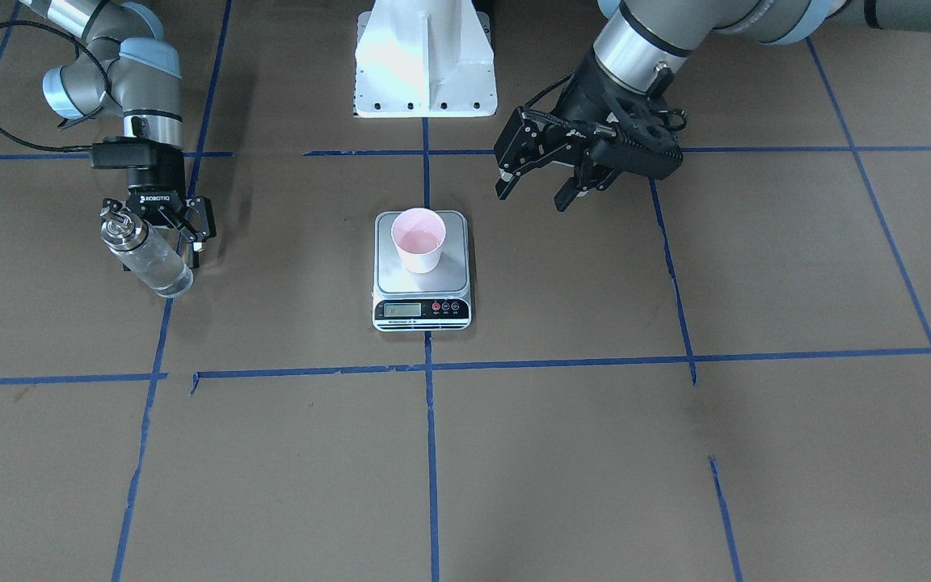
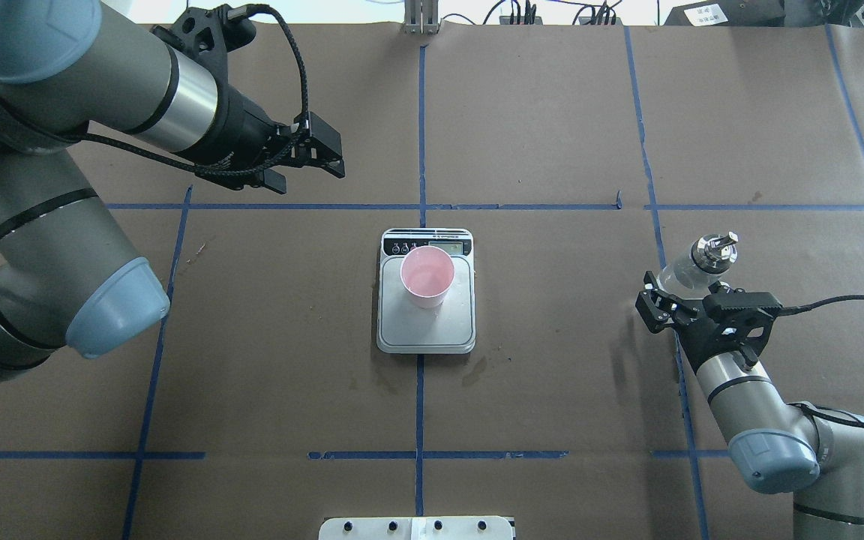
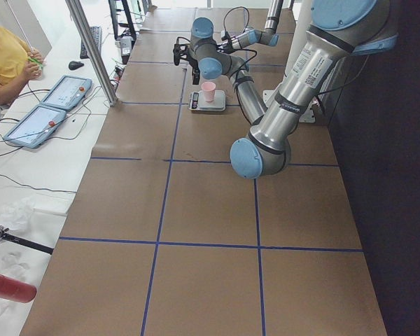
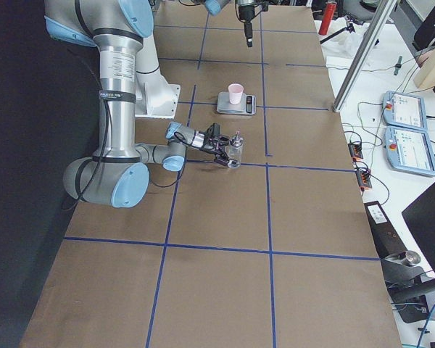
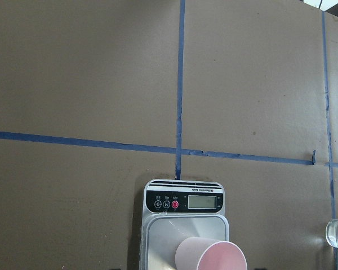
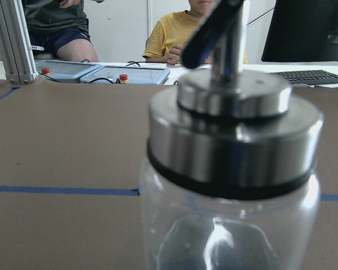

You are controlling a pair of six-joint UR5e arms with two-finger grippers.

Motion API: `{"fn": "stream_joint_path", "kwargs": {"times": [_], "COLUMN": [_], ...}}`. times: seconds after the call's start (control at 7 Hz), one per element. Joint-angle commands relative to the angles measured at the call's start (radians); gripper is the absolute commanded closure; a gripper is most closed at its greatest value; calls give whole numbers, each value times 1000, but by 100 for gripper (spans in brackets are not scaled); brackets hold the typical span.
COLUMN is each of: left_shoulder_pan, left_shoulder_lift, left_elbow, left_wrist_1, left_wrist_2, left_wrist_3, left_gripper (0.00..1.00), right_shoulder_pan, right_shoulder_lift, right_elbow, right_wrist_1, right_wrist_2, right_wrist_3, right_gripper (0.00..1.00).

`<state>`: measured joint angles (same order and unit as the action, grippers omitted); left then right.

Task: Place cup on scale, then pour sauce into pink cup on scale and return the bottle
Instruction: 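Grasp the glass sauce bottle with the right gripper and lift it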

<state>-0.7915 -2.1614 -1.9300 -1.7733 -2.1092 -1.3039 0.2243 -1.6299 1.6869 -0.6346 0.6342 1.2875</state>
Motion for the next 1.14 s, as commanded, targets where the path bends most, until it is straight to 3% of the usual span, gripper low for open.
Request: {"fn": "stream_joint_path", "kwargs": {"times": [0.0, 0.43, 0.86, 1.0], "left_shoulder_pan": [0, 2, 0, -8], "left_shoulder_lift": [0, 0, 0, 6], "left_elbow": [-1, -3, -10, -21], "left_wrist_1": [0, 3, 5, 5], "left_wrist_2": [0, 2, 3, 2], "left_wrist_3": [0, 0, 0, 2], "left_gripper": [17, 17, 17, 17], "right_shoulder_pan": [4, 30, 79, 89], "right_shoulder_lift": [4, 5, 11, 60], "right_elbow": [-15, -7, 60, 63], "right_wrist_1": [7, 56, 44, 39], "right_wrist_2": [1, -1, 8, 10], "right_wrist_3": [-10, -74, -285, -354], "right_gripper": [6, 100, 100, 100]}}
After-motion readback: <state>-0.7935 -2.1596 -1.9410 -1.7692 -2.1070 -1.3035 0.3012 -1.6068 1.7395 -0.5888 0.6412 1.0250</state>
